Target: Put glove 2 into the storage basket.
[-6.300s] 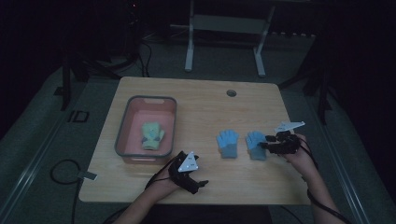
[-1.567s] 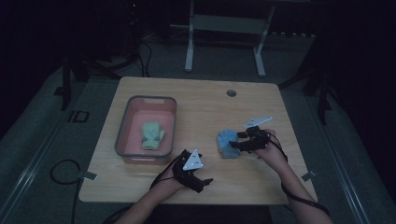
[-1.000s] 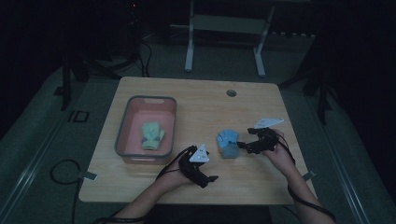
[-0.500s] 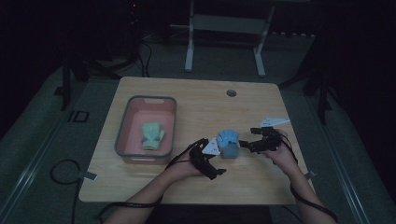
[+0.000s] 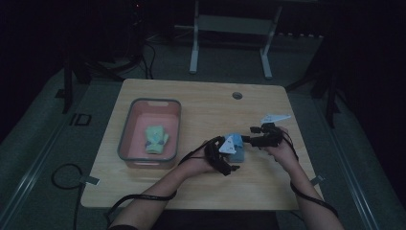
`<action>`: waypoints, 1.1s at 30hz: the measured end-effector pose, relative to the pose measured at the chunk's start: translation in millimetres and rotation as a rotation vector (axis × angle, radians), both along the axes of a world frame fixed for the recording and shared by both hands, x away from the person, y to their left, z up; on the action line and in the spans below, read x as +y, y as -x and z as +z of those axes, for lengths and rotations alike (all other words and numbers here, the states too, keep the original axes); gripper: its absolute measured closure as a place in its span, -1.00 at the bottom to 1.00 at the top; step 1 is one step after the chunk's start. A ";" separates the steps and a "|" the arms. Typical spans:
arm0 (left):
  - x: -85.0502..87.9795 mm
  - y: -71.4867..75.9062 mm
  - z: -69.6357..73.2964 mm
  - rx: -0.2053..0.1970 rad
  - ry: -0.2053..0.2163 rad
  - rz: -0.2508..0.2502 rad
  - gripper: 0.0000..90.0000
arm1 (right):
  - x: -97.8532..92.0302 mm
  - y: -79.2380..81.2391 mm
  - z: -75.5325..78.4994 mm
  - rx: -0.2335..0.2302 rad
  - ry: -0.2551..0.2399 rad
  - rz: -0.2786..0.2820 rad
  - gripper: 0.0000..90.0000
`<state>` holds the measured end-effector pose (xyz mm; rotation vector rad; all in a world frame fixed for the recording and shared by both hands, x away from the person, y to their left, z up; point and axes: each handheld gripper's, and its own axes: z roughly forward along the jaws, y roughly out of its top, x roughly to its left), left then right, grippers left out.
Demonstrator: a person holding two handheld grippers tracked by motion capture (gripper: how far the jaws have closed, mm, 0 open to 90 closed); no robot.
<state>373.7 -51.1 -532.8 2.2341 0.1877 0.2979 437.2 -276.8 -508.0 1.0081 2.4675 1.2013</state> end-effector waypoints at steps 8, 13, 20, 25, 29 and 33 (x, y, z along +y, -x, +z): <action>-11.9 -7.9 -8.6 -0.024 -0.054 -0.029 -0.34 | 7.7 -20.0 -19.0 0.069 0.017 -0.029 -0.24; -17.1 -13.3 -17.0 -0.015 -0.096 -0.029 -0.22 | 13.9 -25.5 -31.5 0.092 0.031 -0.036 -0.24; -22.2 -15.7 -21.1 -0.012 -0.136 0.000 0.02 | 18.0 -23.8 -44.5 0.113 0.049 -0.027 -0.30; -22.5 -18.6 -22.1 -0.002 -0.148 0.009 0.20 | 19.1 -19.7 -45.4 0.089 0.070 -0.026 -0.26; -21.7 -19.4 -21.8 0.005 -0.156 0.015 0.35 | 19.9 -16.0 -45.2 0.087 0.069 -0.022 -0.11; -20.2 -21.0 -20.8 0.012 -0.155 0.012 0.51 | 21.3 -14.4 -44.2 0.108 0.059 -0.003 0.16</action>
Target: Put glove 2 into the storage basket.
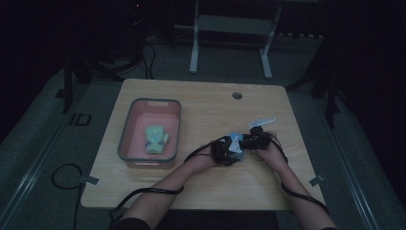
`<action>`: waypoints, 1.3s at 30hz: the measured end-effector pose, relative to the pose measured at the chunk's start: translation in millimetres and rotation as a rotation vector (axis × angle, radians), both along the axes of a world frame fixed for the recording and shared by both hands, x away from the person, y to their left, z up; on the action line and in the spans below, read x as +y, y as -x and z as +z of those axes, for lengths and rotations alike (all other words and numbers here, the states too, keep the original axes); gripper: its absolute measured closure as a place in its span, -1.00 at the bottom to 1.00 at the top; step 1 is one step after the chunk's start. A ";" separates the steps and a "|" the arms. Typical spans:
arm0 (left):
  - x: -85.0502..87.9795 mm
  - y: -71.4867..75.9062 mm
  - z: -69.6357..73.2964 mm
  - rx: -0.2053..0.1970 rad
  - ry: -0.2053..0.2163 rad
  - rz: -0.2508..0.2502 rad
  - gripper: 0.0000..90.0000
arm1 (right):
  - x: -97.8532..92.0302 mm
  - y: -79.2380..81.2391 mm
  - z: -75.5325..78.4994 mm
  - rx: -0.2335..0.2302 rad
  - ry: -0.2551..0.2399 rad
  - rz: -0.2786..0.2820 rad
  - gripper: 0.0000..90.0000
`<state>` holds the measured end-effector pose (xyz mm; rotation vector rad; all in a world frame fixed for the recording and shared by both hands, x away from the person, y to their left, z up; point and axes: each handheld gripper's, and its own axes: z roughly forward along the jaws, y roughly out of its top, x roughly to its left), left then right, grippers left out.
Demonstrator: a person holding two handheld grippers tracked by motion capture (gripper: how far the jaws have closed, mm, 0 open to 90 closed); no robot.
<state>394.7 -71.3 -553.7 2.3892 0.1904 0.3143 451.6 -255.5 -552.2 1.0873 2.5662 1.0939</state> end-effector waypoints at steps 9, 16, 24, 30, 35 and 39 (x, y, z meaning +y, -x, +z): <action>4.4 0.9 2.7 0.012 0.003 0.006 0.65 | 7.5 -1.7 0.2 0.073 -0.035 0.065 0.64; 9.2 4.3 14.3 0.005 -0.006 -0.001 0.67 | 13.7 -1.4 11.3 0.070 -0.042 0.055 0.72; 25.3 9.6 45.7 -0.040 -0.009 0.019 0.67 | 23.7 1.4 40.1 0.036 -0.089 0.064 0.75; 35.0 11.1 66.7 -0.070 -0.019 0.031 0.67 | 31.4 0.2 61.0 0.011 -0.123 0.077 0.75; 45.5 12.9 80.1 -0.102 -0.043 0.038 0.67 | 40.8 -1.9 73.3 -0.003 -0.134 0.094 0.75; 56.3 13.7 90.7 -0.117 -0.048 0.053 0.67 | 53.9 -4.6 87.3 -0.020 -0.158 0.118 0.75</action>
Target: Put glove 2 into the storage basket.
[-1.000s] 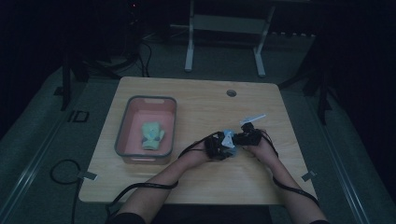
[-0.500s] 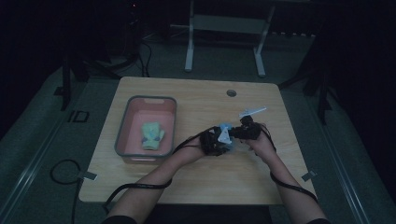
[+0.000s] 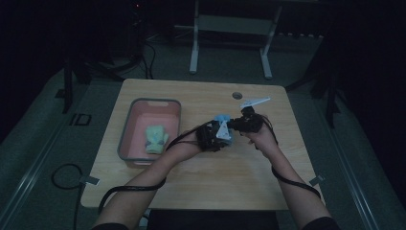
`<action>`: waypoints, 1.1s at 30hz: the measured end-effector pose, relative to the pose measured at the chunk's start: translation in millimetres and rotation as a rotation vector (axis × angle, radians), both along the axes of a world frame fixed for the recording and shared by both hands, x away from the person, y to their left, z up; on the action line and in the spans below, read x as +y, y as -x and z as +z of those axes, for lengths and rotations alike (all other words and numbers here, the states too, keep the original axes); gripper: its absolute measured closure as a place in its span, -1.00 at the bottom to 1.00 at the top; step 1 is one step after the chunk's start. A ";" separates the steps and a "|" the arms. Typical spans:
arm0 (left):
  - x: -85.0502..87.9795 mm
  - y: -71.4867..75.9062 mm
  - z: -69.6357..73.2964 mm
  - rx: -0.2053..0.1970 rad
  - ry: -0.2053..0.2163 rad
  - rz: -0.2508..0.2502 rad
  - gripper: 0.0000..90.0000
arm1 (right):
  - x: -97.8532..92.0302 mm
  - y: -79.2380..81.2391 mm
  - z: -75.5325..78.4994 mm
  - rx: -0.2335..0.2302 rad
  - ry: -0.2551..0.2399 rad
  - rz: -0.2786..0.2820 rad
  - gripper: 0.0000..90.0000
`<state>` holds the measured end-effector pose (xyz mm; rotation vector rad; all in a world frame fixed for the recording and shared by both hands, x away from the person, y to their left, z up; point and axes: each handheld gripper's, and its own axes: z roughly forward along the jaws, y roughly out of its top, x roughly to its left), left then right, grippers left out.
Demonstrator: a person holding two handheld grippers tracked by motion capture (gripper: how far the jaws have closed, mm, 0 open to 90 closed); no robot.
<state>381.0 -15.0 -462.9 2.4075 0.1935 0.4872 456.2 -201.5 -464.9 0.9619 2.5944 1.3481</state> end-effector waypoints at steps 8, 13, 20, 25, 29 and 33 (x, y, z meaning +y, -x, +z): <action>25.8 3.5 23.0 -0.030 -0.020 0.029 0.67 | 27.8 -3.6 23.8 -0.022 -0.021 0.037 0.75; 45.2 7.1 30.0 -0.041 -0.031 0.057 0.67 | 48.7 -5.1 33.5 -0.036 -0.025 0.068 0.75; 74.9 11.4 31.6 -0.033 -0.030 0.091 0.67 | 82.1 -6.9 37.0 -0.037 -0.018 0.115 0.75; 96.1 16.2 30.4 -0.033 -0.042 0.124 0.67 | 106.8 -8.8 35.2 -0.033 -0.015 0.147 0.75; 112.9 19.5 26.8 -0.021 -0.037 0.148 0.67 | 125.9 -8.7 32.0 -0.026 -0.023 0.173 0.75; 127.5 23.0 23.6 -0.017 -0.051 0.169 0.67 | 144.3 -8.9 27.9 -0.018 -0.022 0.195 0.75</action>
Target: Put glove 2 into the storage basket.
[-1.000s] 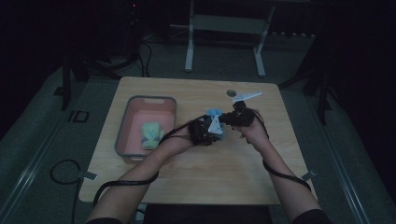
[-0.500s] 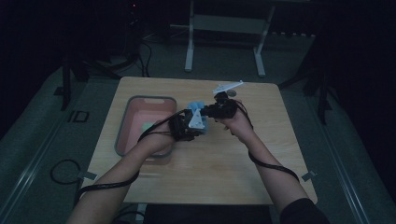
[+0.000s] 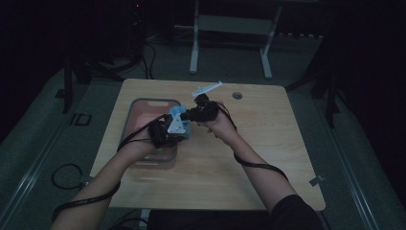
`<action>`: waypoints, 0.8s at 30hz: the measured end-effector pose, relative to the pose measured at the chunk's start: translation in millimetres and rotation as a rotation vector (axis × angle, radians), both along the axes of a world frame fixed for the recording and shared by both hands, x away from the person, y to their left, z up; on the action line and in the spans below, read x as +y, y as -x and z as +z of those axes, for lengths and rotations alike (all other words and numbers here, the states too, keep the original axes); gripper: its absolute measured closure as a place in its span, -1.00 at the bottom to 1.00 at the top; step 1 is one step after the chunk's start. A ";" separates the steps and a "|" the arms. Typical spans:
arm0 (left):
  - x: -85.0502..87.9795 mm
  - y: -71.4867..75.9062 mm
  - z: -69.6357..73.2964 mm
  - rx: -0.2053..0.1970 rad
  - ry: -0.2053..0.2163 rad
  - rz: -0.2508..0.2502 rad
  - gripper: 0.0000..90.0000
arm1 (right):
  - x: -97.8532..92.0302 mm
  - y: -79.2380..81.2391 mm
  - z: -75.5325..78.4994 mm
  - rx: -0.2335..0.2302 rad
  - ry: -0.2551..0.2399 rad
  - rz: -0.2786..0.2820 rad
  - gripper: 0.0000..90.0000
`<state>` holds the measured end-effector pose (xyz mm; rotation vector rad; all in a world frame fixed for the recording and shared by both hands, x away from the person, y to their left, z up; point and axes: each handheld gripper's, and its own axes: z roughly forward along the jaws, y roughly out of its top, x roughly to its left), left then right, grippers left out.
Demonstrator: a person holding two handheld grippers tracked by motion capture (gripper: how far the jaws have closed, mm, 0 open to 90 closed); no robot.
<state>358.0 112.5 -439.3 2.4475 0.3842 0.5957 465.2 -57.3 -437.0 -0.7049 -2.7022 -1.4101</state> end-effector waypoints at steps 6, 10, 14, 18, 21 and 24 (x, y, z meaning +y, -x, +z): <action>24.7 4.5 -5.3 0.020 -0.016 0.029 0.67 | 28.3 -0.7 -8.5 0.018 -0.003 0.030 0.75; 38.7 6.6 -13.3 0.042 -0.026 0.046 0.67 | 47.4 0.8 -19.0 0.025 0.005 0.046 0.75; 51.0 5.3 -23.7 0.073 -0.024 0.052 0.67 | 60.2 -0.8 -29.6 0.050 0.008 0.056 0.75; 60.0 2.5 -36.0 0.104 -0.021 0.066 0.67 | 70.9 -2.6 -39.8 0.062 0.028 0.063 0.75; 64.2 -0.6 -44.7 0.127 -0.029 0.070 0.67 | 75.8 -4.0 -47.4 0.071 0.038 0.066 0.75; 66.4 -3.1 -52.0 0.145 -0.038 0.076 0.67 | 80.8 -5.3 -54.7 0.079 0.058 0.066 0.75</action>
